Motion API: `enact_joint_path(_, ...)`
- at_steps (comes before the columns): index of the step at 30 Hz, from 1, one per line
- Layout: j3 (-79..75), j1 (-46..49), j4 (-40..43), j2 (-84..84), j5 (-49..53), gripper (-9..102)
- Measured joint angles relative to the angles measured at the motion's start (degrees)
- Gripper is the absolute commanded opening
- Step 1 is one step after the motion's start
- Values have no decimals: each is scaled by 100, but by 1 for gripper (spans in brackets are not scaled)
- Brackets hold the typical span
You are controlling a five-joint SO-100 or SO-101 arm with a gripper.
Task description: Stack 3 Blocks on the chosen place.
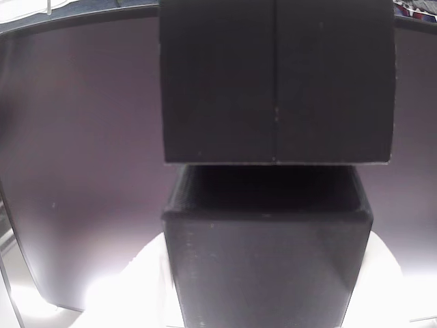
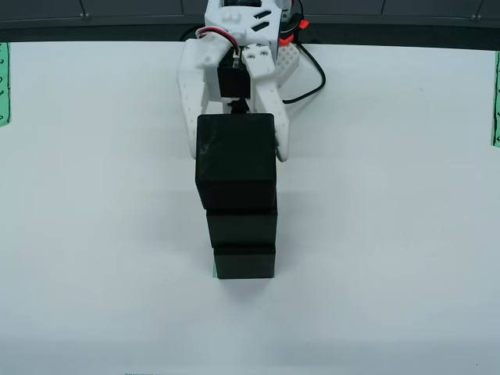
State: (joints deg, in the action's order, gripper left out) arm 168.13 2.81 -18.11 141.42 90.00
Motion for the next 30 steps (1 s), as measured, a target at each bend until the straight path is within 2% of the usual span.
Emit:
enact_joint_path(16, 0, -70, -325, -185, 0, 19)
enact_joint_path(30, 396, -70, -1011, -431, 26, 19)
